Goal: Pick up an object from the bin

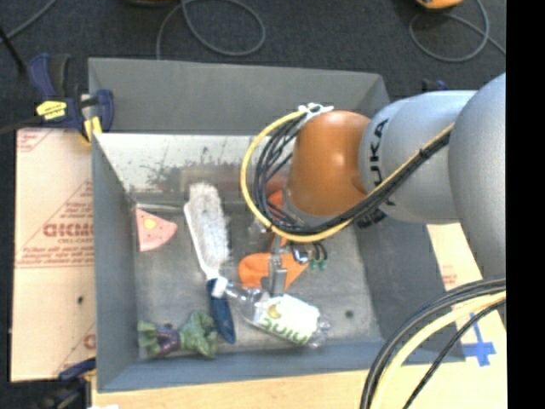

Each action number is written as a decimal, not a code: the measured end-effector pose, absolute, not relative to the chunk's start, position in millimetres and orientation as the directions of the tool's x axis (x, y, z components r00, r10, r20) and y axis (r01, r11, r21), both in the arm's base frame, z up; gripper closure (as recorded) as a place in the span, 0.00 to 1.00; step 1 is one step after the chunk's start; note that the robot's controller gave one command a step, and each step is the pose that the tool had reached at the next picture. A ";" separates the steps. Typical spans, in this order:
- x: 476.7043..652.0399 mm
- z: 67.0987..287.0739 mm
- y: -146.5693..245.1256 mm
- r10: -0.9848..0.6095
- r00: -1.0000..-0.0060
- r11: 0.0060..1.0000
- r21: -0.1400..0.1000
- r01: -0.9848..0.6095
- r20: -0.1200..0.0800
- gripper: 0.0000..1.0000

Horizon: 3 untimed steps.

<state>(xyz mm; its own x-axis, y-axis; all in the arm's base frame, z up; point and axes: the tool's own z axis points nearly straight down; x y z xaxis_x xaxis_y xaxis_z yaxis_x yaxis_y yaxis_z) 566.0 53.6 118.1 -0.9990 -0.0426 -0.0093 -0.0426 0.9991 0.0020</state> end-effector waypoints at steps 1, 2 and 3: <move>565.9 87.0 48.0 0.400 -0.916 0.916 0.002 0.400 -0.002 1.00; 565.9 87.0 48.0 0.399 -0.917 0.917 0.002 0.399 -0.003 1.00; 565.9 87.0 48.0 0.399 -0.917 0.917 0.002 0.399 -0.003 1.00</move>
Offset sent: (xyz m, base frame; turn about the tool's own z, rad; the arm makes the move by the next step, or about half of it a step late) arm 0.0000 0.0000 0.0000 0.0000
